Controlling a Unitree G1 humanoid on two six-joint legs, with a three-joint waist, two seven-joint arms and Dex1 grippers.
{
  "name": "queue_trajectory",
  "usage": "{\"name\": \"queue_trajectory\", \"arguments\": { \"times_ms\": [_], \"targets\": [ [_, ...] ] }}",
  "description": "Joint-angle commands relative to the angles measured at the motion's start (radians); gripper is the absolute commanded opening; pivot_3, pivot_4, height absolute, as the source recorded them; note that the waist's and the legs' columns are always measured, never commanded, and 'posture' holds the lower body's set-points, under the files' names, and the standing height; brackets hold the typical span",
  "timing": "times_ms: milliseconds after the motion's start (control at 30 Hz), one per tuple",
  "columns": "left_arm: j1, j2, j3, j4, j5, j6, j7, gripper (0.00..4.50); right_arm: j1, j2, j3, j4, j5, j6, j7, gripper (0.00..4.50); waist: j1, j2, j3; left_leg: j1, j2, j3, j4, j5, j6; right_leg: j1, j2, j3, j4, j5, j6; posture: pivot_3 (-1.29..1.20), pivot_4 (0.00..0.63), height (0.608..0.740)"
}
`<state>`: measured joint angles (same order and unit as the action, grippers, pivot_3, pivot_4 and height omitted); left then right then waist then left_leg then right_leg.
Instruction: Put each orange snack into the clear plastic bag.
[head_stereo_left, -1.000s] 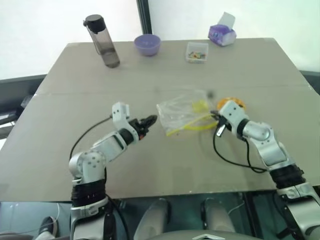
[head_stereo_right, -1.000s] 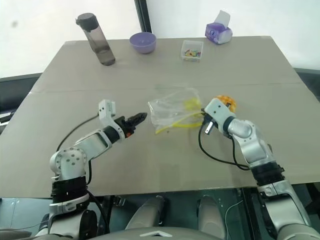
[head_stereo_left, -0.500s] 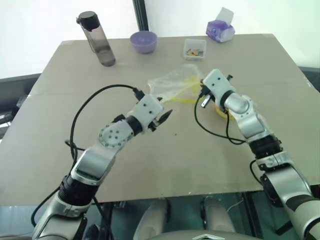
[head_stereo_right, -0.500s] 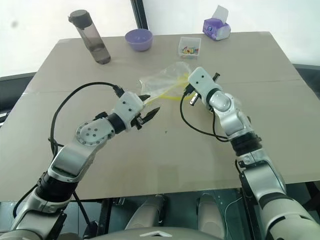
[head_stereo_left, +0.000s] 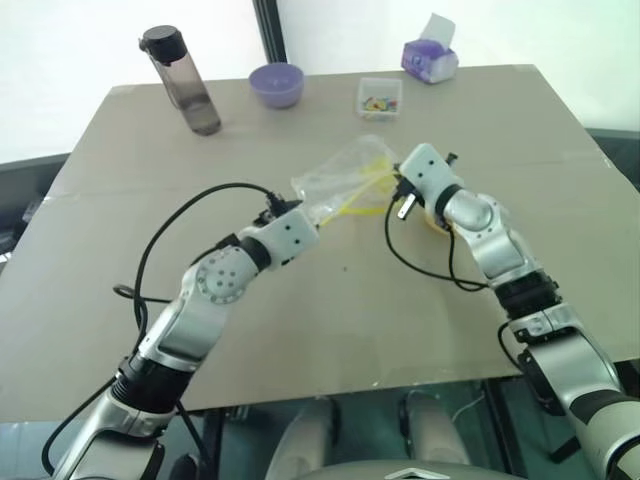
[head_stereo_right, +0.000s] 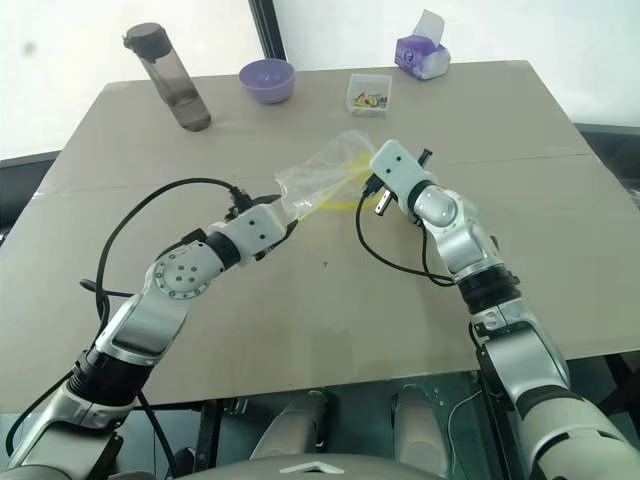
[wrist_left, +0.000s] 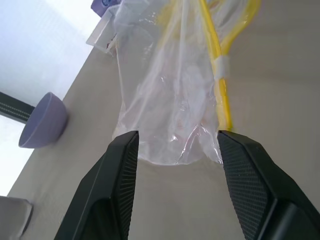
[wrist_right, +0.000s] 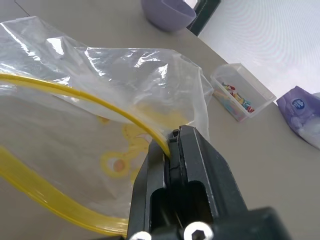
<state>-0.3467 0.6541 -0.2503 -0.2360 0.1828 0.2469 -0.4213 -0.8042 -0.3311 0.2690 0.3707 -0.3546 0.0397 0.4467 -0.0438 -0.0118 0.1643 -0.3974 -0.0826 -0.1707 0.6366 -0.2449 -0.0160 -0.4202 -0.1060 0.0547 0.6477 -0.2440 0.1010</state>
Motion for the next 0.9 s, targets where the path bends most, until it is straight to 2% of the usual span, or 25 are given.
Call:
{"name": "queue_trajectory", "arguments": {
  "times_ms": [33, 400, 833, 900],
  "targets": [
    [-0.002, -0.019, 0.01, -0.02, -0.003, -0.043, -0.03, 2.63, 0.002, 0.007, 0.001, -0.061, 0.003, 0.005, 0.001, 0.0, 0.0, 0.0, 0.0, 0.0, 0.0, 0.0, 0.0, 0.0, 0.0, 0.0, 0.0, 0.0, 0.0, 0.0, 0.0, 0.0, 0.15, 0.74],
    [0.013, -0.061, 0.01, -0.008, 0.007, -0.05, -0.091, 2.63, -0.006, 0.02, 0.001, -0.066, 0.005, 0.022, -0.002, 0.0, -0.001, 0.0, 0.0, 0.001, 0.0, 0.0, 0.003, 0.001, -0.001, -0.002, 0.0, 0.001, 0.008, 0.0, 0.0, 0.0, 0.15, 0.74],
    [0.005, -0.086, 0.019, 0.064, 0.064, -0.078, -0.075, 2.63, -0.006, 0.028, 0.001, -0.069, 0.008, 0.02, 0.002, 0.0, -0.001, 0.0, 0.0, 0.001, 0.0, 0.0, 0.004, 0.001, -0.002, -0.002, 0.0, 0.001, 0.01, 0.0, 0.0, 0.0, 0.15, 0.74],
    [0.002, -0.091, 0.019, 0.069, 0.065, -0.082, -0.074, 2.25, -0.005, 0.03, 0.001, -0.072, 0.009, 0.024, 0.004, 0.0, -0.001, 0.0, 0.0, 0.001, 0.0, 0.0, 0.004, 0.001, -0.002, -0.002, 0.0, 0.001, 0.01, 0.0, 0.0, 0.0, 0.15, 0.74]
  ]
}}
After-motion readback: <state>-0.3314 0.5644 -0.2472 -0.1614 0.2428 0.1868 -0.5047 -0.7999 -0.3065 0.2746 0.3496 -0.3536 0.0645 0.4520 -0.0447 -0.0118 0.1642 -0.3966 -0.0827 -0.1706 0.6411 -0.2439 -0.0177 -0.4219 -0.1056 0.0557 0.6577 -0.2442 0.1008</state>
